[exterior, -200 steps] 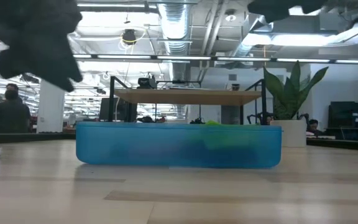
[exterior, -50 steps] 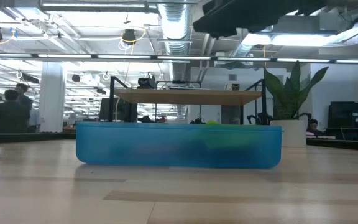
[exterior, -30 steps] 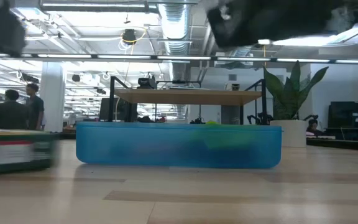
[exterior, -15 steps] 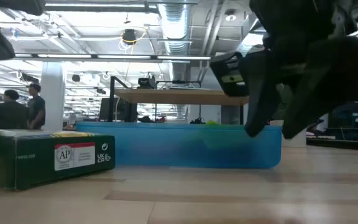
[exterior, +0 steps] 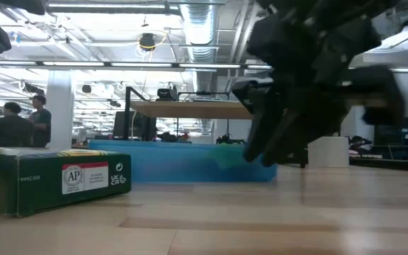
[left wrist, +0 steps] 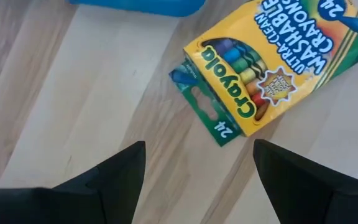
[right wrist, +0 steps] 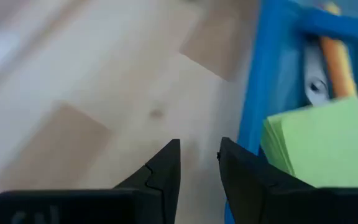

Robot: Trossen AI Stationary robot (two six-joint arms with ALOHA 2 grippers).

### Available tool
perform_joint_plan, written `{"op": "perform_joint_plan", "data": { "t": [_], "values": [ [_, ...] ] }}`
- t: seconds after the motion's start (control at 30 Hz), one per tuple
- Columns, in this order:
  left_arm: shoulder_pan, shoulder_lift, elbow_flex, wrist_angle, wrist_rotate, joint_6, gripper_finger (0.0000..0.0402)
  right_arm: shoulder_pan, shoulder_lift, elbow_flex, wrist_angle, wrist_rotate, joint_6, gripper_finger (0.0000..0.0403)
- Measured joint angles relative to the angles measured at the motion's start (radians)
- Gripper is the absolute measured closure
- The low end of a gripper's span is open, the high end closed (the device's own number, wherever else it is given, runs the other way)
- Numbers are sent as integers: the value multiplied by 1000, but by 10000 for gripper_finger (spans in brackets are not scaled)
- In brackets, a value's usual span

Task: Pack school essentials
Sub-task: Put the yellow crayon box into the blue supply box

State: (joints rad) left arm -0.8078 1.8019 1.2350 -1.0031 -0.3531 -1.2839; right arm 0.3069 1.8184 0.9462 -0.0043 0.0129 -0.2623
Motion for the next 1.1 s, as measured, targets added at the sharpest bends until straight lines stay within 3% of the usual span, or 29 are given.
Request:
{"op": "perform_joint_plan", "data": {
  "t": [0.27,0.53,0.9,1.1],
  "values": [
    [2,0,0,12,-25,20,117,-34,0,-2,-15,9,3,269],
    [59,0,0,189,-73,290,117,-14,-7,-2,-24,9,2,269],
    [199,0,0,252,138,614,73,2,-185,-2,-143,-11,56,268],
    [220,0,0,265,208,776,70,31,-266,-2,-165,-14,94,268]
  ]
}}
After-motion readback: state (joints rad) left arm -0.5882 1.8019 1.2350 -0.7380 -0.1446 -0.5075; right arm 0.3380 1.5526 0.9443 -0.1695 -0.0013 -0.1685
